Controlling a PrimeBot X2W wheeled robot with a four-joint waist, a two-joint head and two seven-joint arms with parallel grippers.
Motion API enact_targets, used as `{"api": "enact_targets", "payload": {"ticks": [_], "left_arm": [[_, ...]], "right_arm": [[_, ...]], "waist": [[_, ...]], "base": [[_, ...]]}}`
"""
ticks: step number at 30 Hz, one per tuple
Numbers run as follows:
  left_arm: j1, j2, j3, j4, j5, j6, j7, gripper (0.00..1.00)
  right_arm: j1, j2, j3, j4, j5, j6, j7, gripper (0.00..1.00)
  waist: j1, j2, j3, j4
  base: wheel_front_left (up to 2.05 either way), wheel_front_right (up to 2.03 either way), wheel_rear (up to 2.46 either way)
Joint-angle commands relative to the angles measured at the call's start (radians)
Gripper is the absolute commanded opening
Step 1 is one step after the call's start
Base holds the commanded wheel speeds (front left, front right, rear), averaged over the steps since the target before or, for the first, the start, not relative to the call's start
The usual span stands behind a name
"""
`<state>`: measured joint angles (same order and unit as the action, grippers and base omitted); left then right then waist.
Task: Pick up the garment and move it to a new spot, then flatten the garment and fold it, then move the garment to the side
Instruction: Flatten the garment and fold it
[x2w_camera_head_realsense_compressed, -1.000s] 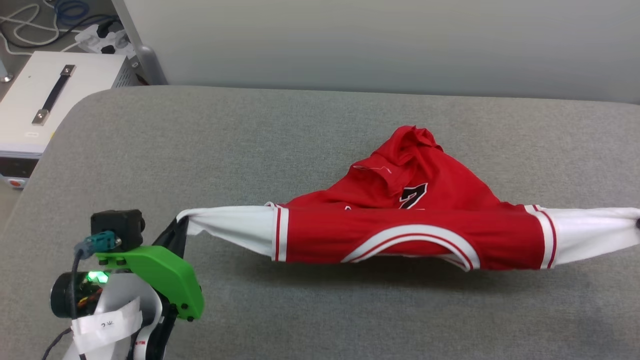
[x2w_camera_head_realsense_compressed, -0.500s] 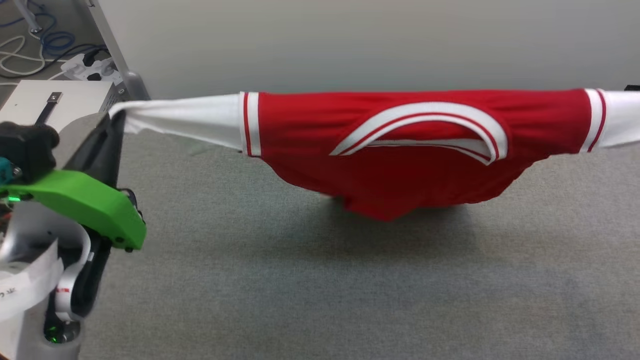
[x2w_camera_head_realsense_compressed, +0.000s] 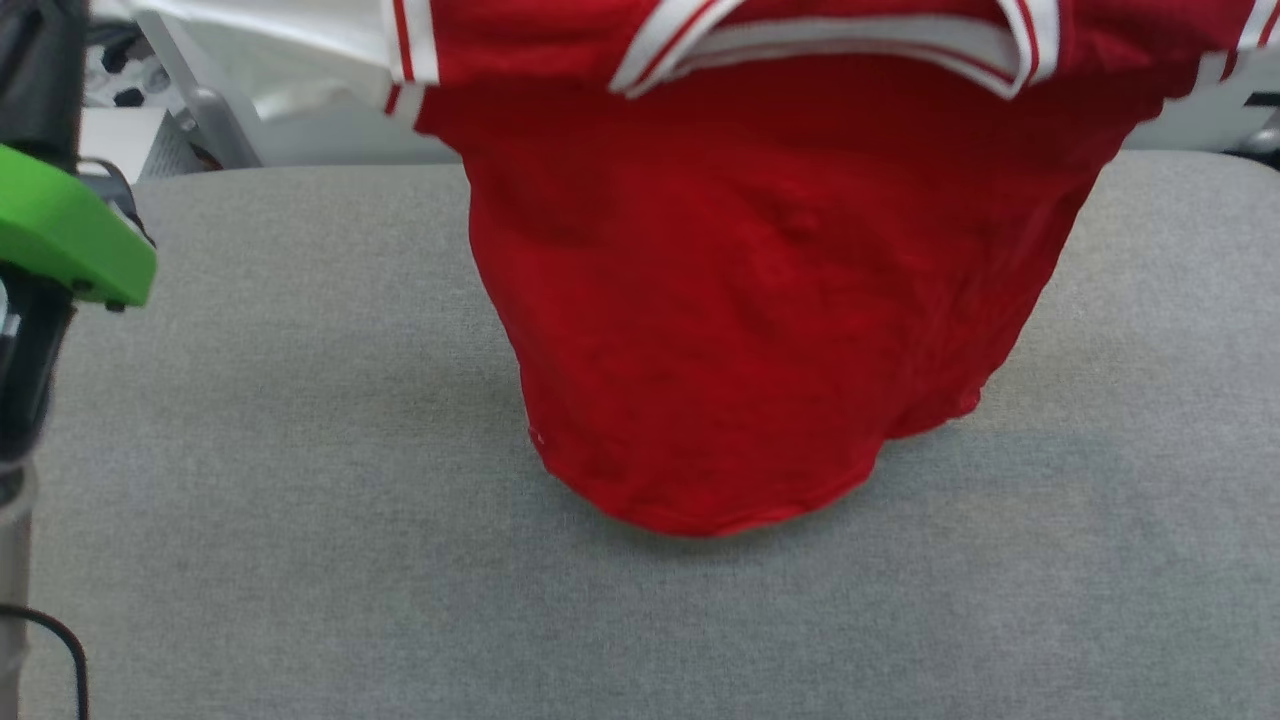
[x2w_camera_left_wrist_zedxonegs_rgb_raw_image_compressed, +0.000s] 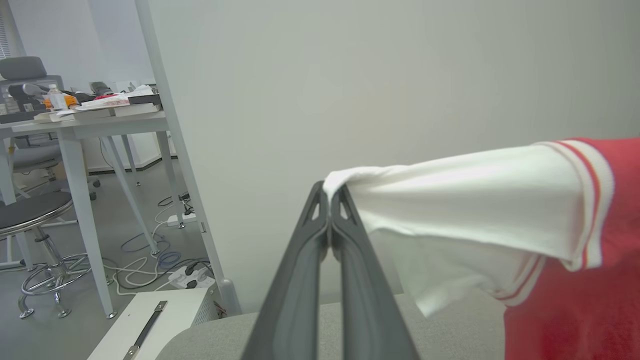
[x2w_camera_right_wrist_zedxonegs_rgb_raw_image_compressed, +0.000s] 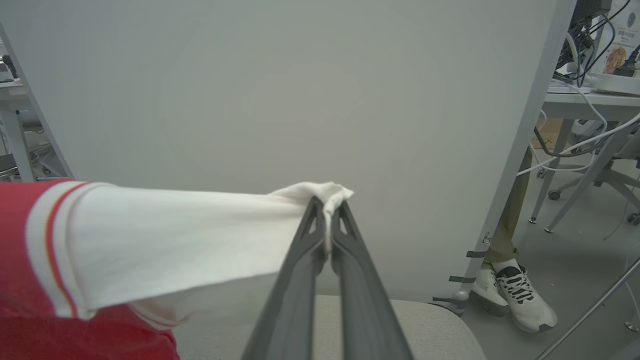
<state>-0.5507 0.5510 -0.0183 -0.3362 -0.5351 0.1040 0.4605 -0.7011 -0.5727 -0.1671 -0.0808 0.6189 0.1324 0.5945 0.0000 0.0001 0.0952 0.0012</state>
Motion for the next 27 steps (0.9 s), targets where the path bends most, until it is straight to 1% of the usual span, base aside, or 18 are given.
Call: {"api": "enact_targets", "payload": {"ticks": [1,8,14,18,21,23,27], "left_arm": [[-0.057,0.02,0.012,0.031,-0.002,-0.011,-0.01,0.0],[-0.314,0.051,-0.009,0.195,0.012,-0.076,-0.06,0.0],[-0.594,0.058,-0.055,0.352,0.058,-0.125,-0.112,0.0],[-0.809,0.044,-0.092,0.494,0.099,-0.151,-0.169,0.0],[-0.955,0.014,-0.113,0.604,0.121,-0.16,-0.232,0.0],[-1.031,-0.008,-0.126,0.675,0.136,-0.162,-0.282,0.0],[-1.128,-0.052,-0.144,0.8,0.155,-0.167,-0.388,0.0]], "right_arm": [[-0.051,-0.012,0.008,0.017,-0.01,-0.002,-0.017,0.0],[-0.285,-0.045,0.08,0.122,-0.059,-0.002,-0.115,0.0],[-0.516,-0.041,0.124,0.274,-0.117,-0.002,-0.217,0.0],[-0.676,-0.034,0.155,0.389,-0.163,-0.002,-0.293,0.0],[-0.79,-0.022,0.166,0.482,-0.193,-0.002,-0.357,0.0],[-0.854,-0.011,0.173,0.541,-0.214,-0.002,-0.407,0.0],[-0.942,0.016,0.193,0.64,-0.254,-0.002,-0.501,0.0]], "waist": [[0.0,-0.0001,0.076,-0.017],[0.0,-0.0001,0.231,-0.032],[0.0,-0.0001,0.357,-0.036],[0.0,-0.0001,0.436,-0.035],[0.0,-0.0001,0.486,-0.031],[0.0,-0.0001,0.512,-0.027],[0.0,-0.0001,0.552,-0.02]], "base": [[0.0,0.0,0.0],[0.0,0.0,0.0],[0.0,0.0,0.0],[0.0,0.0,0.0],[0.0,0.0,0.0],[0.0,0.0,0.0],[0.0,0.0,0.0]]}}
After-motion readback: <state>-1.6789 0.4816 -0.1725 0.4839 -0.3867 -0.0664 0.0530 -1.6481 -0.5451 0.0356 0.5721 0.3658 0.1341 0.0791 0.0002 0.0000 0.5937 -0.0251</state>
